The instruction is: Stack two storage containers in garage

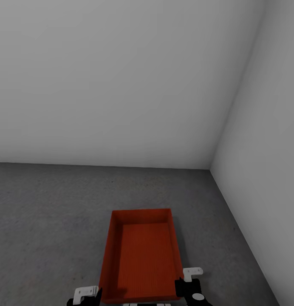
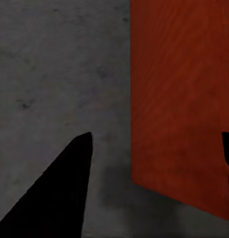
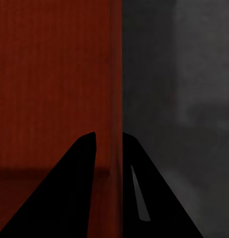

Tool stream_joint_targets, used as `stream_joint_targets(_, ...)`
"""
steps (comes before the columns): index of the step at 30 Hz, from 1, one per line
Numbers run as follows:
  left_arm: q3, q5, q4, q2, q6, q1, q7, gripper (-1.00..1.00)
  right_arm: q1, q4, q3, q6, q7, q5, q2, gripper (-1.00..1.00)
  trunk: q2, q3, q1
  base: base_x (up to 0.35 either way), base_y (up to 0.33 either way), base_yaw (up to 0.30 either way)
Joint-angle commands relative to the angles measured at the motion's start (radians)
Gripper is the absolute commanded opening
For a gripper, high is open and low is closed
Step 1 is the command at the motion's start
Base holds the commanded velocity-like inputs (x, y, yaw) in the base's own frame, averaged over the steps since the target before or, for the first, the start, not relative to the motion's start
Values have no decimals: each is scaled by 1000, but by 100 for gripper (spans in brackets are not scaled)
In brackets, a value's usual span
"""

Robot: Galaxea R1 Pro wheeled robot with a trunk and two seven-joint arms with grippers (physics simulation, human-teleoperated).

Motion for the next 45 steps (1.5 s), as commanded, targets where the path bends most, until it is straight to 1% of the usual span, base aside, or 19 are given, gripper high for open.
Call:
stream_joint_targets(1, 15, -2, 17, 0, 0, 0, 44, 100, -2, -4, -38, -4, -10, 11, -1, -100, 0, -1, 0, 0, 0, 0)
stream_joint_targets(3, 15, -2, 17, 0, 0, 0, 45, 100, -2, -4, -38, -4, -10, 11, -1, -100, 0, -1, 0, 0, 0, 0)
stream_joint_targets(4, 15, -2, 17, 0, 0, 0, 45, 100, -2, -4, -38, -4, -10, 11, -1, 100, 0, -1, 0, 0, 0, 0)
stream_joint_targets(45, 15, -2, 17, 1, -4, 0, 43, 100, -2, -4, -38, -2, -9, 11, -1, 100, 0, -1, 0, 0, 0, 0)
